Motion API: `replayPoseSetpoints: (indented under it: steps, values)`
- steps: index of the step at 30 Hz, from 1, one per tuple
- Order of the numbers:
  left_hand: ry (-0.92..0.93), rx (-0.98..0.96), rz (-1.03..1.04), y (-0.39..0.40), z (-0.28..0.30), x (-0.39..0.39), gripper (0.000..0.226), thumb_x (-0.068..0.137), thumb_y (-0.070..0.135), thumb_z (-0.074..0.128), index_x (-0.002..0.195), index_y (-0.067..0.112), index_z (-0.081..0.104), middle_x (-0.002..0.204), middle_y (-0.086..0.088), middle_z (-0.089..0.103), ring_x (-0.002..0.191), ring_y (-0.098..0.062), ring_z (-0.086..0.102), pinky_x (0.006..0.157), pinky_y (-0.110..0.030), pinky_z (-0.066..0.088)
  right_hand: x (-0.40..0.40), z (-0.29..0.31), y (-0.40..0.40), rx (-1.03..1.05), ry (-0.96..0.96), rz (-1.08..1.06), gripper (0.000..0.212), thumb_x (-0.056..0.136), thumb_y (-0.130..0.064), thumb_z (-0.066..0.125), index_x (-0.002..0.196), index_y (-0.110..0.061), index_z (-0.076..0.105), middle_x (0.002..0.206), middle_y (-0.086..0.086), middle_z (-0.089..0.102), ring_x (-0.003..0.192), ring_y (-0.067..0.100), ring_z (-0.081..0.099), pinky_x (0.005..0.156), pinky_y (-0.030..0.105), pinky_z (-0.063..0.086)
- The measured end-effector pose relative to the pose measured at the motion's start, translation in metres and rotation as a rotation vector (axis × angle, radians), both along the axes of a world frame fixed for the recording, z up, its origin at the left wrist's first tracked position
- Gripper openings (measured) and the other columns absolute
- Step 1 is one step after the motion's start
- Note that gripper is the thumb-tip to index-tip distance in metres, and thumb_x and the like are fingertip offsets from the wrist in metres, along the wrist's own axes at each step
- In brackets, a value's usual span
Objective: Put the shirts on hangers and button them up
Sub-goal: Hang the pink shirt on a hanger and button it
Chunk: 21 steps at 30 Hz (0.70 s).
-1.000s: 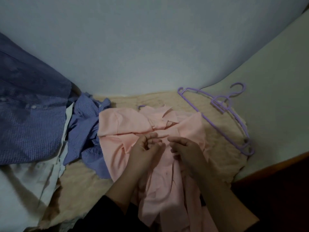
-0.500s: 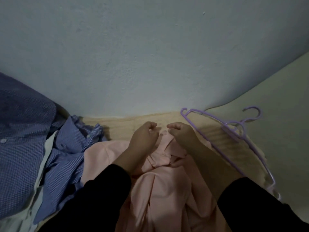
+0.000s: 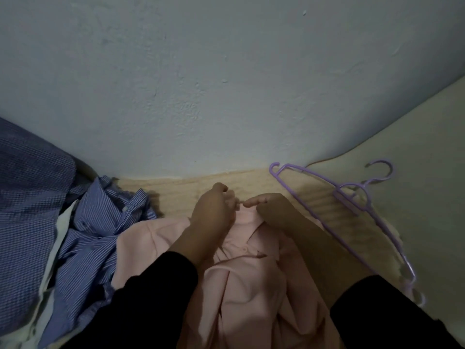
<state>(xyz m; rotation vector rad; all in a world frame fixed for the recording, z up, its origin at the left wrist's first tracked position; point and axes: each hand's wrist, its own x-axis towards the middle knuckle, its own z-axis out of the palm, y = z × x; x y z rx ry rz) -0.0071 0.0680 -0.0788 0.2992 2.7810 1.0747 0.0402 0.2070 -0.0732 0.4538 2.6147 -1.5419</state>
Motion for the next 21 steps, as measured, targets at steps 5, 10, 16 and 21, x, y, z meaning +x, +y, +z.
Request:
replayPoseSetpoints:
  steps: [5,10,16,21]
  values:
    - [0.023,0.134,0.030,-0.012,0.017,0.034,0.032,0.074,0.004,0.067,0.099,0.021,0.060,0.084,0.004,0.063,0.079,-0.017,0.060,0.060,-0.020,0.037,0.040,0.020,0.001,-0.065,0.013,-0.133,0.035,0.085,0.006,0.045,0.105,-0.005,0.071,0.101,0.012,0.070,0.069,-0.003,0.058,0.055,0.002,0.038]
    - [0.078,0.221,-0.015,-0.019,0.037,0.060,0.033,0.073,-0.009,0.057,0.074,0.023,0.065,0.093,-0.007,0.063,0.069,-0.013,0.057,0.053,-0.008,0.035,0.072,0.033,-0.001,-0.109,0.109,-0.237,0.019,0.085,-0.003,0.059,0.096,-0.009,0.073,0.093,-0.001,0.068,0.087,0.006,0.059,0.066,0.005,0.041]
    - [0.086,0.091,-0.060,-0.027,0.054,0.089,0.040,0.081,-0.011,0.046,0.098,0.010,0.076,0.109,0.001,0.066,0.103,-0.017,0.058,0.064,-0.005,0.031,0.093,0.049,0.000,-0.114,0.038,-0.156,0.039,0.078,0.016,0.039,0.089,-0.005,0.071,0.068,-0.005,0.059,0.049,-0.006,0.051,0.044,0.003,0.034]
    - [0.102,0.040,-0.039,-0.035,0.059,0.097,0.049,0.092,0.000,0.041,0.127,0.027,0.060,0.115,-0.005,0.069,0.101,-0.021,0.063,0.078,-0.022,0.044,0.096,0.058,0.000,-0.290,-0.026,-0.079,0.045,0.077,0.016,0.040,0.089,-0.012,0.072,0.099,0.009,0.068,0.087,0.015,0.062,0.077,0.022,0.049]
